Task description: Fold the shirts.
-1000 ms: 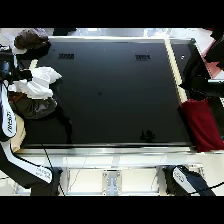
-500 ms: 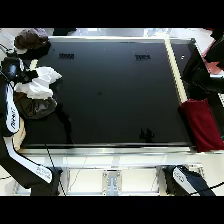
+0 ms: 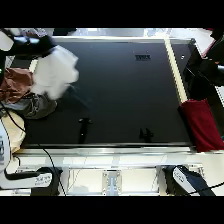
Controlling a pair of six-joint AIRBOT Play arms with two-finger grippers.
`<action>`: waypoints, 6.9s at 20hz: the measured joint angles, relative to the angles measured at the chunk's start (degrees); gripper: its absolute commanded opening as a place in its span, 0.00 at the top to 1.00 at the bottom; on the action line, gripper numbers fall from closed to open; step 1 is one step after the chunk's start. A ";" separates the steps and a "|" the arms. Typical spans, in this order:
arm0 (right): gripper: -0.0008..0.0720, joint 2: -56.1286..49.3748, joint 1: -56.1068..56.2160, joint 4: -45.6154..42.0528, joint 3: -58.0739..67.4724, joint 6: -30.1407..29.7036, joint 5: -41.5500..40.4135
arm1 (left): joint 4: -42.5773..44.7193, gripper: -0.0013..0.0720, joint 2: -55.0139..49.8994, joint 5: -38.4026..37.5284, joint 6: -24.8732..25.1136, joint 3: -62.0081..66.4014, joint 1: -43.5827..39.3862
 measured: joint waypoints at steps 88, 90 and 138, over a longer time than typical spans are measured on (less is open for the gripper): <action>0.51 -24.55 22.01 -18.40 18.18 -16.22 7.08 | 8.76 0.17 -1.73 -7.02 25.00 -18.29 -14.14; 0.51 -27.02 22.01 -20.55 20.13 -15.19 5.66 | 13.29 0.19 -2.95 -4.81 22.08 -15.30 -11.89; 0.97 -42.51 60.28 -36.92 -2.73 -23.43 -13.27 | -15.02 0.97 -10.62 9.51 31.52 -34.84 -5.29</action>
